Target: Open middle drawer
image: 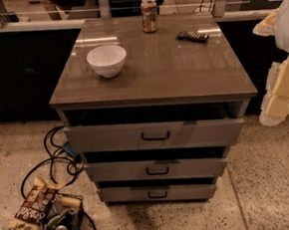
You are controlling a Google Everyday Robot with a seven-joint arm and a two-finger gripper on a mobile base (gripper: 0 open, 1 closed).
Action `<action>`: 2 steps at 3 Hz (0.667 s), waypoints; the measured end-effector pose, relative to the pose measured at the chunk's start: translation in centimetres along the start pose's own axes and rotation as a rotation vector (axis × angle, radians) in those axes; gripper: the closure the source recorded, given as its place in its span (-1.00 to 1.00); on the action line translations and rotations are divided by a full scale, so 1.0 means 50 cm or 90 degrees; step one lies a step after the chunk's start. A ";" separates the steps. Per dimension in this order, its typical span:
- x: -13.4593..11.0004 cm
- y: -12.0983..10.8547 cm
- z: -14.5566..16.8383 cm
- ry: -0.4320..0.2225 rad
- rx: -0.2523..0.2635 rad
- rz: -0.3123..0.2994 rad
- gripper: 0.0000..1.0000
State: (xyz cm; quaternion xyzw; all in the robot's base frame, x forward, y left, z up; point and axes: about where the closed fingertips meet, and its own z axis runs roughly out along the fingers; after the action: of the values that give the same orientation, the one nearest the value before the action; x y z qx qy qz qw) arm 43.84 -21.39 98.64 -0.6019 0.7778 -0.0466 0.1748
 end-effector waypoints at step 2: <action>-0.013 0.024 0.072 -0.002 -0.020 -0.007 -1.00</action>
Offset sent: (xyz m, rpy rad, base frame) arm 0.0066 0.0351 -0.0942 0.0183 0.0860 0.0460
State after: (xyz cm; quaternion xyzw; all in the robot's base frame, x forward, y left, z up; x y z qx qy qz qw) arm 44.07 -19.93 95.06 -0.6090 0.7748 -0.0339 0.1664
